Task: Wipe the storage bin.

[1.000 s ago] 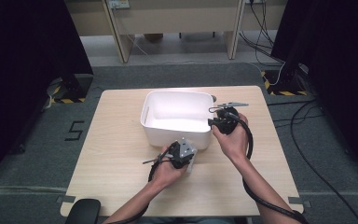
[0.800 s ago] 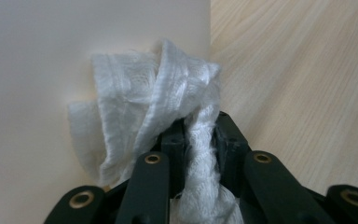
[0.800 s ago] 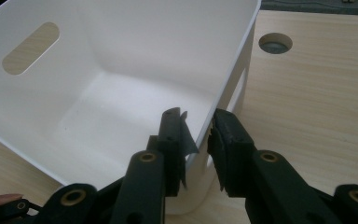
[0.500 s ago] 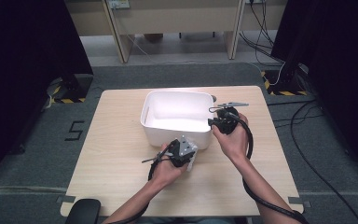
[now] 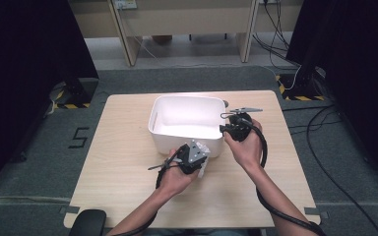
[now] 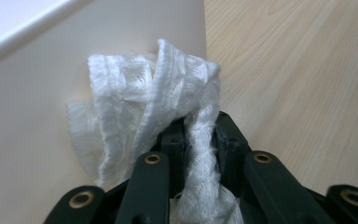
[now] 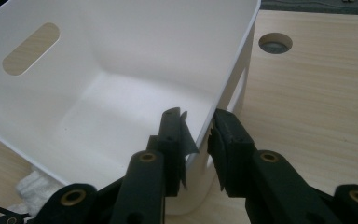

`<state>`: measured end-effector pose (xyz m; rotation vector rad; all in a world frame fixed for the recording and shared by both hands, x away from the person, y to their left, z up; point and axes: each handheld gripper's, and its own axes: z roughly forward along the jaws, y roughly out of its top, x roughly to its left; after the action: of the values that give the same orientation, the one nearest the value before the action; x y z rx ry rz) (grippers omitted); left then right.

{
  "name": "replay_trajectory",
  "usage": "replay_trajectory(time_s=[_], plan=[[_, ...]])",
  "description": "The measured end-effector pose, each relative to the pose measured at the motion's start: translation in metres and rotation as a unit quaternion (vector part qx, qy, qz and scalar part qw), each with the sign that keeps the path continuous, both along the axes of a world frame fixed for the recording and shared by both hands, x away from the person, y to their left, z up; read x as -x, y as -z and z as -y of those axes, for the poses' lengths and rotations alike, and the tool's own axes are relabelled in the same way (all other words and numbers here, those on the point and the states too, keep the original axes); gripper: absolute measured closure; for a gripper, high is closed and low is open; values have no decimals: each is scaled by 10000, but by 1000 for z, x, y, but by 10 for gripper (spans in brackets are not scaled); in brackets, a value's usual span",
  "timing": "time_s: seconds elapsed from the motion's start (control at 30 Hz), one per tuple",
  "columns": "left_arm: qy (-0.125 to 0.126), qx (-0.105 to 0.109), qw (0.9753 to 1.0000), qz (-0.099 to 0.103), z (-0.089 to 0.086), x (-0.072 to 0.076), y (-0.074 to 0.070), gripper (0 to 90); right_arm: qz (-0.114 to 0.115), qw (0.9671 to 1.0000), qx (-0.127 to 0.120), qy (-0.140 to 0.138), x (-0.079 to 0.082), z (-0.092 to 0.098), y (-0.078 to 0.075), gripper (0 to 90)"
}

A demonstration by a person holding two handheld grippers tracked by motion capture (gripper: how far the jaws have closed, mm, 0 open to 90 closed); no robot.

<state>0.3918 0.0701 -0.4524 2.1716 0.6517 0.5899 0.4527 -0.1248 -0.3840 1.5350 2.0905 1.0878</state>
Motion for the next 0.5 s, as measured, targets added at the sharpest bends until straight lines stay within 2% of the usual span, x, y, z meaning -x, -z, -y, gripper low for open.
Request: replay_trajectory(time_s=[0.5], plan=[[-1, 78, 9999, 110, 1, 2, -8, 770, 0, 10000, 7, 2, 0, 0, 0, 743]])
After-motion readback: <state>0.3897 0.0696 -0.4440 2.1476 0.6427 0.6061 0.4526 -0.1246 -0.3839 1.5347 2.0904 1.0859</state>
